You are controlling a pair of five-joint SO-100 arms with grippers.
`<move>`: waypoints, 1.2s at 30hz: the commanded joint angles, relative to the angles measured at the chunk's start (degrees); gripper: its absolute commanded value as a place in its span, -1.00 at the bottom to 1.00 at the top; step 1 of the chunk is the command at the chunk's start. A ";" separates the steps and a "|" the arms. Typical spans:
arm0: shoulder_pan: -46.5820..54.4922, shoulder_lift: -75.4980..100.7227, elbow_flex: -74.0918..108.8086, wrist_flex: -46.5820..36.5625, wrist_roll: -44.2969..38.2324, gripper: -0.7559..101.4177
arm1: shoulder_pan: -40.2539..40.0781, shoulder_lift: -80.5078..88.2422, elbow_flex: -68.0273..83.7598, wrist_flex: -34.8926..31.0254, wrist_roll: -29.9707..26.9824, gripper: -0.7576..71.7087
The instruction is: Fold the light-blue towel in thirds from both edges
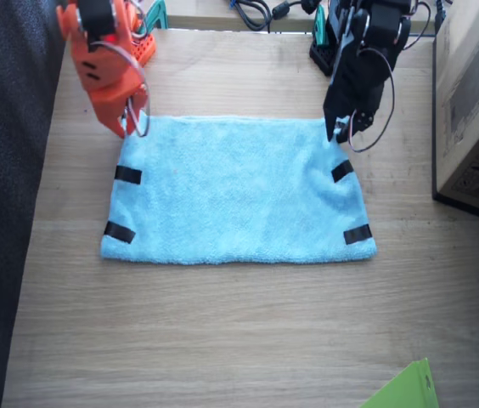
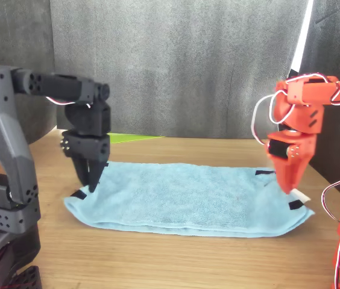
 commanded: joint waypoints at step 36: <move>-17.40 -15.38 -30.41 11.25 0.79 -0.99 | 18.19 -23.82 -43.95 13.89 3.52 -0.98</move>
